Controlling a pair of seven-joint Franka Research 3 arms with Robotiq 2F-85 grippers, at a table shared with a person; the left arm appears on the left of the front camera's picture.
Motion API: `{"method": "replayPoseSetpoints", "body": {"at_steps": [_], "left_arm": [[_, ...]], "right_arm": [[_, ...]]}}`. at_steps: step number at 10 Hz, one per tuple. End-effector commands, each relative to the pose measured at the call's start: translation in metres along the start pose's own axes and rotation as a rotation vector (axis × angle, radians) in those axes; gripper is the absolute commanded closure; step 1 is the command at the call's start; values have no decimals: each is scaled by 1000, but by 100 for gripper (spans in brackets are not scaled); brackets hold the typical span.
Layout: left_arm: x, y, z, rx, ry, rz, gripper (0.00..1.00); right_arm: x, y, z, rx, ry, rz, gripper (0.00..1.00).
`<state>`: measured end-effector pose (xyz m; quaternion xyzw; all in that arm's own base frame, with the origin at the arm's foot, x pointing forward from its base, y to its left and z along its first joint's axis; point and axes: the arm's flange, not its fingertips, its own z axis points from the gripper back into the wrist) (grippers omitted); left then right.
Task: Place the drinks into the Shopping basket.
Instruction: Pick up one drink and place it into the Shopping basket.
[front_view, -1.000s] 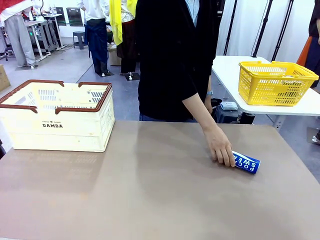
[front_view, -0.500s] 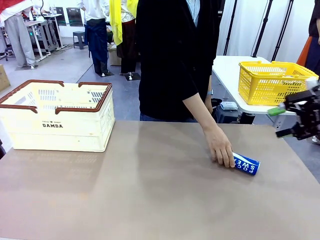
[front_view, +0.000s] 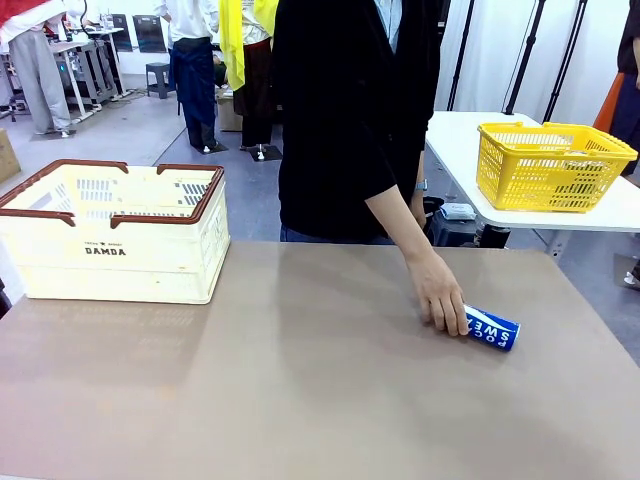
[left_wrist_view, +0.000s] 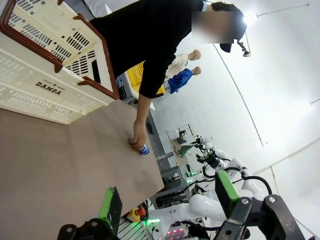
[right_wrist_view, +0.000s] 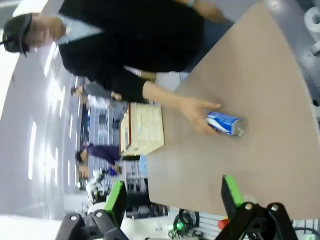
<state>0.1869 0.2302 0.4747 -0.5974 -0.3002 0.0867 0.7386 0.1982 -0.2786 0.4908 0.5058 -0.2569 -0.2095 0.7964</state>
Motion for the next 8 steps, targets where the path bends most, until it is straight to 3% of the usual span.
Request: {"method": "replayPoseSetpoints", "body": {"at_steps": [1, 3, 5, 8], "left_arm": [[1, -2, 1, -25, -12, -14, 0], [1, -2, 1, -25, -12, -14, 0], [1, -2, 1, -25, -12, -14, 0], [1, -2, 1, -25, -12, -14, 0]], "right_arm": [[-4, -21, -14, -6, -56, -44, 0], [-5, -38, -10, -17, -124, -93, 0], [-3, -29, -21, -54, -104, -61, 0], [10, 9, -106, -216, 103, 43, 0]]}}
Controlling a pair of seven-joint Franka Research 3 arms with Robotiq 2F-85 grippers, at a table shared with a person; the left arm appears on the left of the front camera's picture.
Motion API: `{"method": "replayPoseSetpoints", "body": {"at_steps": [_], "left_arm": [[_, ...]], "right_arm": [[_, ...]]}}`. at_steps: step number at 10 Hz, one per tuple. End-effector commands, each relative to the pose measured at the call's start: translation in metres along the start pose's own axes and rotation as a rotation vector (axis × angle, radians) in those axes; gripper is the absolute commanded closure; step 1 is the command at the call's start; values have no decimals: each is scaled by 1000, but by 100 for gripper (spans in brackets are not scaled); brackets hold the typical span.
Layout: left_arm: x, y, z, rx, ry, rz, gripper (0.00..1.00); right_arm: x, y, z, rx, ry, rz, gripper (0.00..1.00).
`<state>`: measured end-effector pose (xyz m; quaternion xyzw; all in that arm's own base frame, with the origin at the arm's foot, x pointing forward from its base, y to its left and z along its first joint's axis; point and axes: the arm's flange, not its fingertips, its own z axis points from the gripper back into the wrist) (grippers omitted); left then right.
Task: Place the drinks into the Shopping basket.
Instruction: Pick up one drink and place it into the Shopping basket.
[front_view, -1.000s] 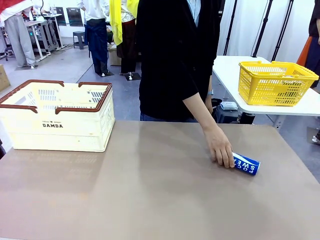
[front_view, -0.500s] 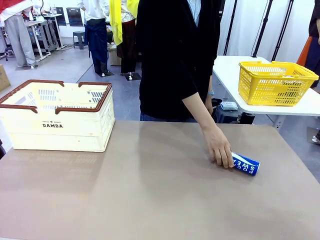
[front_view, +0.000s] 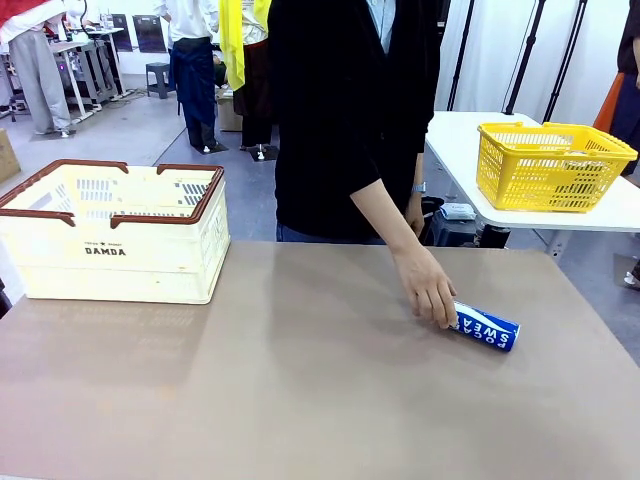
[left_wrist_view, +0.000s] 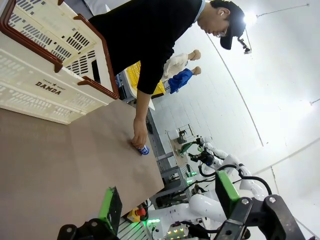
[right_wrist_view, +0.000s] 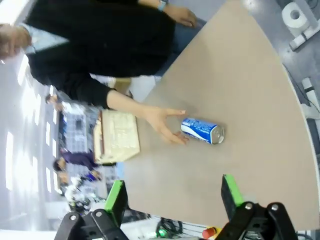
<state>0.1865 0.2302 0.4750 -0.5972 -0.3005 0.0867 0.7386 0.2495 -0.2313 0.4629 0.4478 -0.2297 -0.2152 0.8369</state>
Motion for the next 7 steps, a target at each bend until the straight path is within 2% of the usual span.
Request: {"method": "replayPoseSetpoints", "body": {"at_steps": [1, 2, 7], "left_arm": [[1, -2, 1, -25, -12, -14, 0], [1, -2, 1, -25, -12, -14, 0], [1, -2, 1, -25, -12, -14, 0]], "right_arm": [[13, 30, -67, -131, 141, 65, 0], [19, 30, -78, -150, 168, 59, 0], [17, -32, 12, -60, -83, -106, 0]]}}
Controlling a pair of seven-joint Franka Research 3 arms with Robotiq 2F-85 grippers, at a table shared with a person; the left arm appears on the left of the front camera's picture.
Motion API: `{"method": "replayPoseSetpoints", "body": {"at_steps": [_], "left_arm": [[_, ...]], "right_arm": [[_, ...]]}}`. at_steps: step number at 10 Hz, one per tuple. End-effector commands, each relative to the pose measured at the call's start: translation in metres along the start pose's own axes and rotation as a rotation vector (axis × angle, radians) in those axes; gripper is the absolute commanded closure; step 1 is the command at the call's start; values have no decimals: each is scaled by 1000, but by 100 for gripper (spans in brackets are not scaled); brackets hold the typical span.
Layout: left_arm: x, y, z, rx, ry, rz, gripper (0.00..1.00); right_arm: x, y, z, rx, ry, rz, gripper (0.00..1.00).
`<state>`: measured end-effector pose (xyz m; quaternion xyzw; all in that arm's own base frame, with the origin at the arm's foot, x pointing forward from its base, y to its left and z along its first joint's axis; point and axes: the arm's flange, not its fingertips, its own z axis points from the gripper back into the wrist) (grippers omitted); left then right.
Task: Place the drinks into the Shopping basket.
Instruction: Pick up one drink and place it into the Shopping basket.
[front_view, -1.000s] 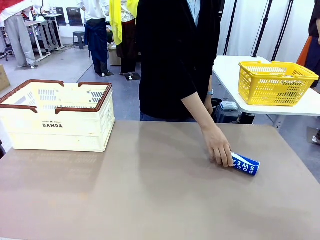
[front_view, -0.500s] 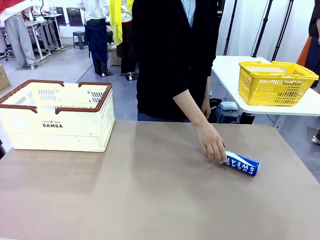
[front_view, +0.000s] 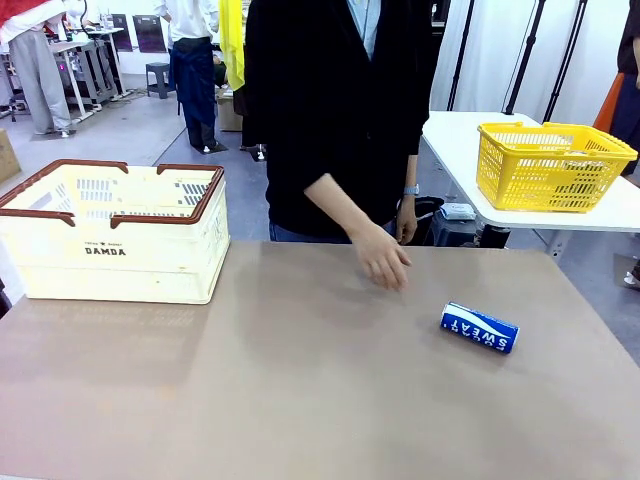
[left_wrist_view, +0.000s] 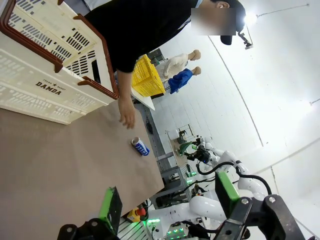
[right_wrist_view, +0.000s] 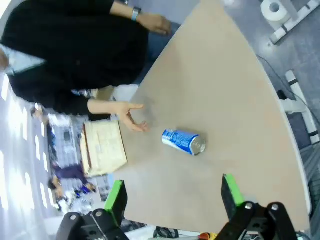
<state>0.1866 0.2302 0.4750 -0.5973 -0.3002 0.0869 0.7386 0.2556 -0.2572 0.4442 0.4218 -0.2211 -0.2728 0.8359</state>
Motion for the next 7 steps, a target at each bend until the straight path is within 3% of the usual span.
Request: {"method": "replayPoseSetpoints", "body": {"at_steps": [1, 4, 7], "left_arm": [[1, -2, 1, -25, -12, -14, 0], [1, -2, 1, -25, -12, -14, 0], [1, -2, 1, -25, -12, -14, 0]], "right_arm": [[0, -11, 11, 38, -52, -34, 0], [6, -6, -2, 41, -28, -30, 0], [16, 42, -56, -75, 111, 101, 0]]}}
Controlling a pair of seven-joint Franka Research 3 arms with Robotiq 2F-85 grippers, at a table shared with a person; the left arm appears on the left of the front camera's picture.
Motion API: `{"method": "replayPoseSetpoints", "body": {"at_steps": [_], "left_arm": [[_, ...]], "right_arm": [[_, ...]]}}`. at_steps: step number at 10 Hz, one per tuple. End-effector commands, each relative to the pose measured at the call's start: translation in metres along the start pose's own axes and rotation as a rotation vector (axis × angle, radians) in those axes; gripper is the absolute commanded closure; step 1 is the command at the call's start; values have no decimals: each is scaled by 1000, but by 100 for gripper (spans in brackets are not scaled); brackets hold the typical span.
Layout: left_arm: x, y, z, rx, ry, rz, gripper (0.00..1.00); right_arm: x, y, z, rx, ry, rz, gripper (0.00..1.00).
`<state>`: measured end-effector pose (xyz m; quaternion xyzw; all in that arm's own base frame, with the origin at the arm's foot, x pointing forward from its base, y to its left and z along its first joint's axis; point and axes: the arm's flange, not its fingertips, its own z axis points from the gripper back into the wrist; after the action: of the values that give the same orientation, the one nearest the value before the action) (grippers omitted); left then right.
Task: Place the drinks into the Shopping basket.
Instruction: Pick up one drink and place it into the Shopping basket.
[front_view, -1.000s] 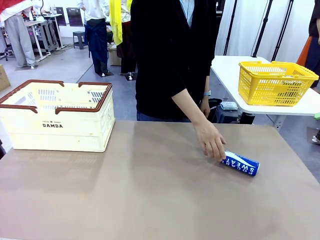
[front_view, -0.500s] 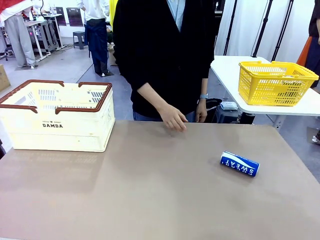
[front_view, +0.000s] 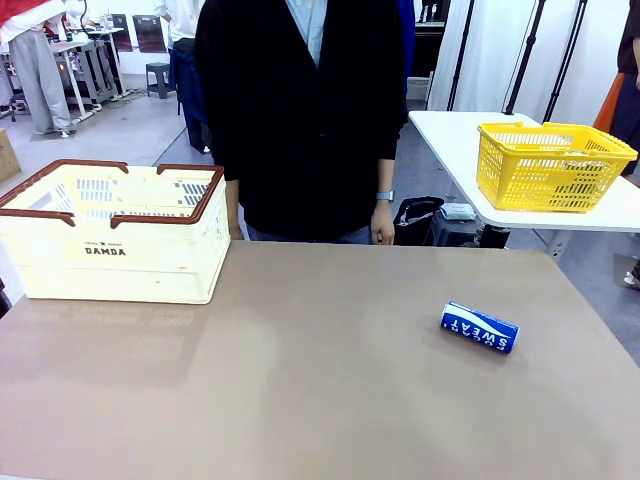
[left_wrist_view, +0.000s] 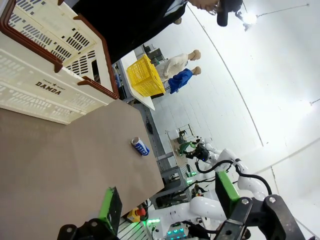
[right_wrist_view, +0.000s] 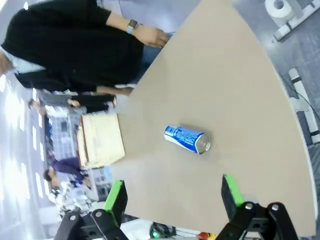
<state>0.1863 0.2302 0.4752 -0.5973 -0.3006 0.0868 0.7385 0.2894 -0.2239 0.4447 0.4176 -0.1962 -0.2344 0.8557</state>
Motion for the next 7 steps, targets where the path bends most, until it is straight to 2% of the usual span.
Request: {"method": "replayPoseSetpoints", "body": {"at_steps": [1, 4, 6, 7], "left_arm": [[2, -2, 0, -25, -11, -14, 0], [2, -2, 0, -25, -11, -14, 0], [2, -2, 0, -25, -11, -14, 0], [2, -2, 0, -25, -11, -14, 0]], "right_arm": [[15, 45, -55, -142, 105, 110, 0], [-7, 98, -151, -374, 242, 288, 0], [-18, 115, -201, -548, 247, 407, 0], [-23, 119, -217, -594, 252, 447, 0]]}}
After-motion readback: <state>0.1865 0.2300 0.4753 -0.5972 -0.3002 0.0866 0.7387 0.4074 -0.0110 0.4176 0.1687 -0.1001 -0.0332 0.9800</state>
